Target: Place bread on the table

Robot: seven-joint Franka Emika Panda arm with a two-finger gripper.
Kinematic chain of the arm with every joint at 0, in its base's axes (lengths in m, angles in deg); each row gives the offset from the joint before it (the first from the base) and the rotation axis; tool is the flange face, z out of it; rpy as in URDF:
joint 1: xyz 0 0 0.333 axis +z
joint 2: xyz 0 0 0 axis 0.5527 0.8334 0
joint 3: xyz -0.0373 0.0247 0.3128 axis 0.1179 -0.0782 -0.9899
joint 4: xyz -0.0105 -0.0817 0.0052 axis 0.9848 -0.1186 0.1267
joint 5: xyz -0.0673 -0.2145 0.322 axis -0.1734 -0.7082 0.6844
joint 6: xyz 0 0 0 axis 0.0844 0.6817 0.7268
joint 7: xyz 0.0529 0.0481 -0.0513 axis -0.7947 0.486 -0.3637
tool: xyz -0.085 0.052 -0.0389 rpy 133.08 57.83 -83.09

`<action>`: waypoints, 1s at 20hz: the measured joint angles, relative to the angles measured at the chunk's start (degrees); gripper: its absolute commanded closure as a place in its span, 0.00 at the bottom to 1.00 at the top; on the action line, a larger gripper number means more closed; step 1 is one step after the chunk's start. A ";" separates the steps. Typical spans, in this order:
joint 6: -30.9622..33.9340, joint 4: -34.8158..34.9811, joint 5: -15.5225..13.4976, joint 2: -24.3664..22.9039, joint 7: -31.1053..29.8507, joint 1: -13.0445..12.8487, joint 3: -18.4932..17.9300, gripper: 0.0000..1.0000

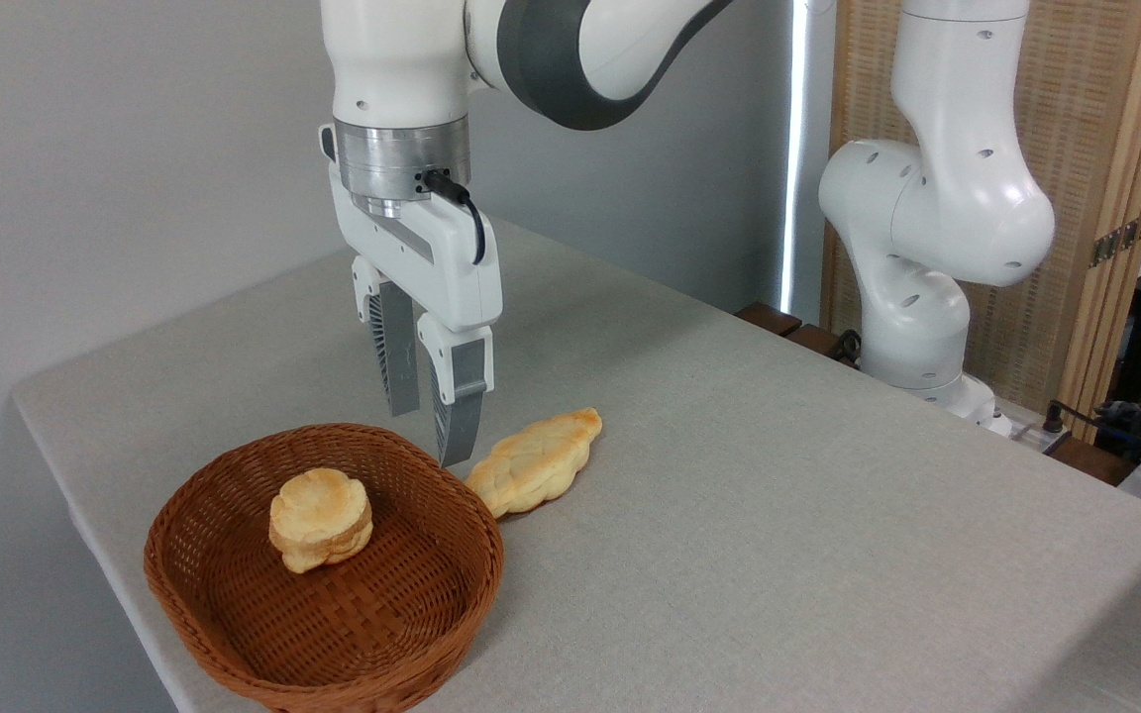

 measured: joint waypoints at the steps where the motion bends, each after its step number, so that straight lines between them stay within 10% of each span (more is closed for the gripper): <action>1: 0.00 0.00 0.00 0.00 0.00 0.00 0.00 0.00; 20: 0.62 -0.42 0.00 0.78 0.01 -0.77 -0.07 0.00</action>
